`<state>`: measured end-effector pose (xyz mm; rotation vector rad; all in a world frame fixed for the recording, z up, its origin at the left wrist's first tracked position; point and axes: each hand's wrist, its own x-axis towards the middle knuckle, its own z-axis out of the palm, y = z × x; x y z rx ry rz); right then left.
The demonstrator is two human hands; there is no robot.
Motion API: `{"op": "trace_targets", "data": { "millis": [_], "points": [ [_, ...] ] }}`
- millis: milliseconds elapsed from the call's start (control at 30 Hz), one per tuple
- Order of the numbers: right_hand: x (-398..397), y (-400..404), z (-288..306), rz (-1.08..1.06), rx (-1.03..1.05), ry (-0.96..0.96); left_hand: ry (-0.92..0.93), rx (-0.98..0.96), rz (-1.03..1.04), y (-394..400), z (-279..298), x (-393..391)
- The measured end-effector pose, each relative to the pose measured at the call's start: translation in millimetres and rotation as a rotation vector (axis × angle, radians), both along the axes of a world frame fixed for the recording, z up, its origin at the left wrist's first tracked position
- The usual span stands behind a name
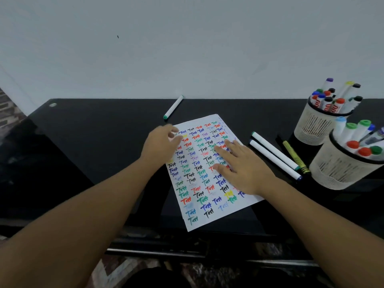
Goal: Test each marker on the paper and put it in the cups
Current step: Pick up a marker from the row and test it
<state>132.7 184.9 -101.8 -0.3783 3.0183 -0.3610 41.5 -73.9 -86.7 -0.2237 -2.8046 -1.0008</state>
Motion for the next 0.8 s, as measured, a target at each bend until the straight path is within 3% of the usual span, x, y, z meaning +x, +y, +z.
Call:
{"op": "trace_targets", "data": {
  "millis": [100,267,500,633,800],
  "points": [
    [0,0,0,0.0,0.001,0.004,0.053,-0.127,0.122,6,5,-39],
    [-1,-1,-2,-0.01,-0.012,0.022,-0.047,-0.22,0.294,13,4,-86],
    [-1,-2,-4,-0.01,-0.002,0.042,-0.132,-0.234,0.34,17,-1,-122],
    [-1,-1,-4,-0.009,-0.012,0.049,-0.067,-0.169,0.317,13,-3,-124],
    [0,-1,-4,-0.005,-0.042,0.072,0.149,-0.081,0.187,11,5,-79]
  ]
}}
